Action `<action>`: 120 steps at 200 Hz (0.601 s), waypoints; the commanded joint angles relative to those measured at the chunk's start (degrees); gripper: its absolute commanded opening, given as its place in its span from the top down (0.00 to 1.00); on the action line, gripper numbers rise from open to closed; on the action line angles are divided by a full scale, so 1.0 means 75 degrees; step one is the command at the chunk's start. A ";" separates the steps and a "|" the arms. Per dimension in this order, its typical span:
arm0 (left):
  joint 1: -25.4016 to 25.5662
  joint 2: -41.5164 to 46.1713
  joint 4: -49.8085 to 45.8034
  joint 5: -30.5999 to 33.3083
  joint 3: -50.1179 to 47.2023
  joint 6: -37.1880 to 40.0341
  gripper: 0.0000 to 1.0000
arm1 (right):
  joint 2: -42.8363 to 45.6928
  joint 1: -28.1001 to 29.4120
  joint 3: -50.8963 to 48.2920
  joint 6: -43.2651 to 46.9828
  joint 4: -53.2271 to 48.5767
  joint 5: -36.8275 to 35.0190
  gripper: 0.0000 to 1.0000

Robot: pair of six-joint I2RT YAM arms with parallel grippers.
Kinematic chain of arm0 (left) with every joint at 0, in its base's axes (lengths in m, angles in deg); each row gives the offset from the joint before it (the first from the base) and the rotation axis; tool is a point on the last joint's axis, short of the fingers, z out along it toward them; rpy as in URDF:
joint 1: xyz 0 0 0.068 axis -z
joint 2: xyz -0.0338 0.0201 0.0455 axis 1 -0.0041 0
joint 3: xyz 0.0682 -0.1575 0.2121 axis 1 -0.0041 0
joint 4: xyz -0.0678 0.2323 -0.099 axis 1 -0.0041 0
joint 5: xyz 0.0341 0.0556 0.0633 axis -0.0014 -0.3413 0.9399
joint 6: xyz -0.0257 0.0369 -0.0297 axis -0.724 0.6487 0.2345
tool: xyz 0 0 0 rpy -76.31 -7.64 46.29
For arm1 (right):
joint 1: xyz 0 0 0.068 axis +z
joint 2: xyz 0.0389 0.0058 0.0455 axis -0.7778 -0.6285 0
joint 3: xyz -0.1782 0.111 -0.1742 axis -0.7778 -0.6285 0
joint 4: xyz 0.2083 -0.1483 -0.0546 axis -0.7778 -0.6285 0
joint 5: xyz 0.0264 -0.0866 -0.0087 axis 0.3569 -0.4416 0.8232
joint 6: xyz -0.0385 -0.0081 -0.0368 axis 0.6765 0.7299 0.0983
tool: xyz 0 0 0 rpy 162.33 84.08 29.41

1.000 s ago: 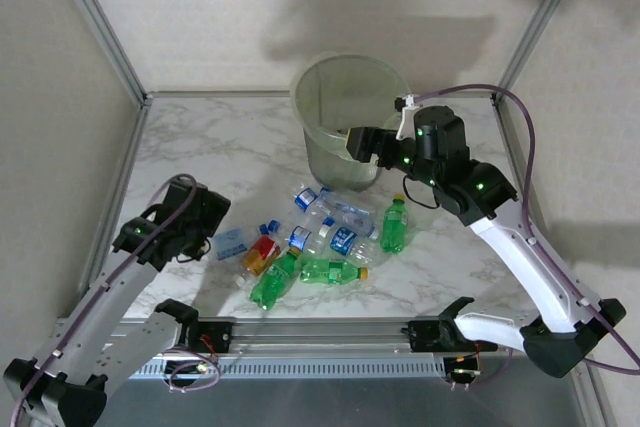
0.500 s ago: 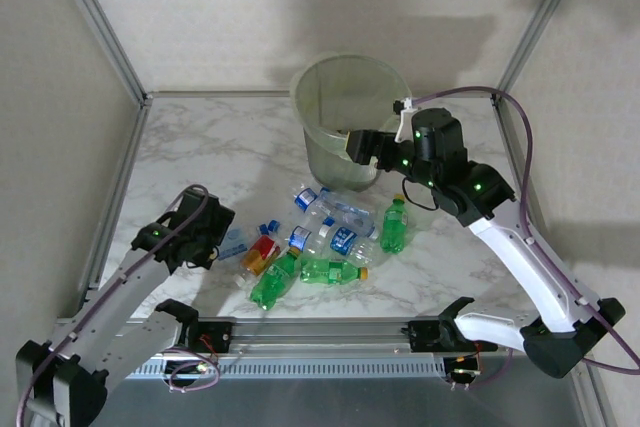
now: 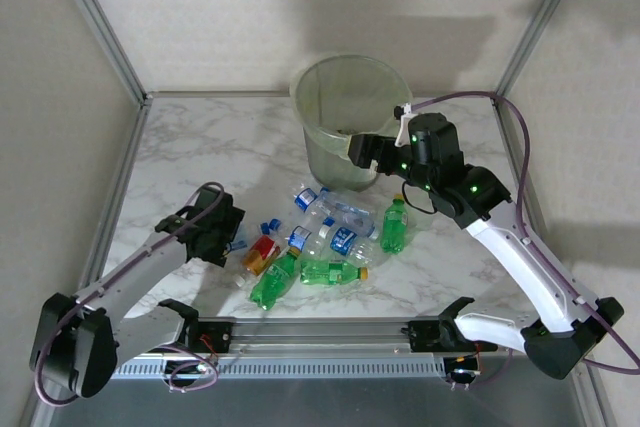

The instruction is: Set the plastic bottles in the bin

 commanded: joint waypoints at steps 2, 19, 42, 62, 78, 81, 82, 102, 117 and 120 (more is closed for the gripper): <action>0.0039 -0.0345 0.0189 -0.0202 -0.0165 -0.1082 0.08 | 0.0136 0.0019 0.0101 -0.0101 -0.0099 -0.0313 0.12; 0.0008 -0.0714 0.0436 -0.0254 -0.0202 -0.0986 0.09 | 0.0269 0.0015 -0.0077 -0.0202 -0.0067 -0.0405 0.12; -0.0028 -0.1096 0.0710 -0.0242 -0.0105 -0.0856 0.13 | 0.0363 0.0017 -0.0207 -0.0333 0.0015 -0.0365 0.12; -0.0106 -0.1181 0.0859 -0.0198 -0.0124 -0.0830 0.16 | 0.0258 0.0013 0.0001 -0.0255 -0.0064 -0.0314 0.12; -0.0220 -0.1194 0.0803 -0.0164 -0.0176 -0.0783 0.20 | 0.0090 0.0019 0.0287 -0.0121 -0.0231 -0.0392 0.12; -0.0237 -0.1194 0.0779 -0.0152 -0.0179 -0.0776 0.20 | 0.0057 0.0013 0.0340 -0.0106 -0.0270 -0.0412 0.12; -0.0239 -0.1188 0.0769 -0.0146 -0.0179 -0.0773 0.20 | 0.0046 0.0016 0.0359 -0.0104 -0.0279 -0.0416 0.12; -0.0347 -0.1137 0.0609 0.0027 -0.0091 -0.0608 0.22 | 0.0009 0.0019 0.0475 -0.0075 -0.0363 -0.0501 0.12; -0.0495 -0.1176 0.0485 0.0124 0.0053 -0.0378 0.23 | 0.0149 0.0011 0.0253 -0.0199 -0.0210 -0.0560 0.12; -0.0524 -0.1182 0.0493 0.0120 0.0065 -0.0353 0.24 | 0.0172 0.0018 0.0204 -0.0231 -0.0177 -0.0555 0.12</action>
